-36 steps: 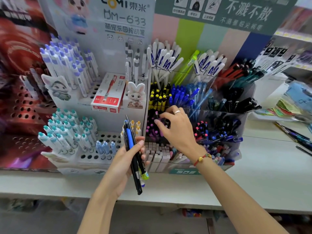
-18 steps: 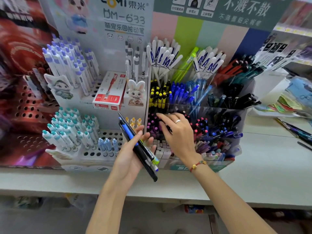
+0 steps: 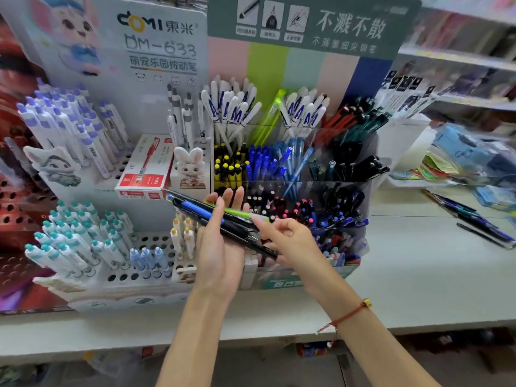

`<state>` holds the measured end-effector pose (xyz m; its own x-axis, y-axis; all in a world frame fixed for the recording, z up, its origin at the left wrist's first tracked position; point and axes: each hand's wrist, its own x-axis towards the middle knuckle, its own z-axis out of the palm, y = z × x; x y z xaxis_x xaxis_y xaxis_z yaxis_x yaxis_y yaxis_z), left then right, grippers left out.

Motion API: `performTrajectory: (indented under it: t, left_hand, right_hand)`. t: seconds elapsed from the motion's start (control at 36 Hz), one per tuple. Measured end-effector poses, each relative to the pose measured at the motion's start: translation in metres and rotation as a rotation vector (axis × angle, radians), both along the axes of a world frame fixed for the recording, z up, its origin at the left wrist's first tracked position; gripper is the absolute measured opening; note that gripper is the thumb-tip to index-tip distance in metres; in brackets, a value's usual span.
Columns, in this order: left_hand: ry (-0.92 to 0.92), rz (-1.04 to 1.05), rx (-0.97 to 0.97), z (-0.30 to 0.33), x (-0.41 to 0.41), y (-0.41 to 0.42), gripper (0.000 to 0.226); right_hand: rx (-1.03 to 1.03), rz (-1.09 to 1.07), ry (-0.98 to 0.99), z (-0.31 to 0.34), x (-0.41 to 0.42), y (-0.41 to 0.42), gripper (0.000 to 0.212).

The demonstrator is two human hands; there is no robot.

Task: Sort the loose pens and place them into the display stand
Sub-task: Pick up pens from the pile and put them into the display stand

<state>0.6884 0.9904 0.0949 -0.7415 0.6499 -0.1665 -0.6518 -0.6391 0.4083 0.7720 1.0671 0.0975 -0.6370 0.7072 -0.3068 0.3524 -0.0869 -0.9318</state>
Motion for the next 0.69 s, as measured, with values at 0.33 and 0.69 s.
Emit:
performTrajectory:
  t: [0.33,0.69]
  left_hand:
    - [0.112,-0.058,-0.038,0.013,0.024,0.054,0.014]
    - [0.023,-0.162,-0.029,0.018,0.051,0.103,0.024]
  right_hand:
    - [-0.480,-0.034,0.193,0.023,0.037,0.035,0.032]
    - [-0.199,-0.222,0.200,0.034,0.073,0.060,0.024]
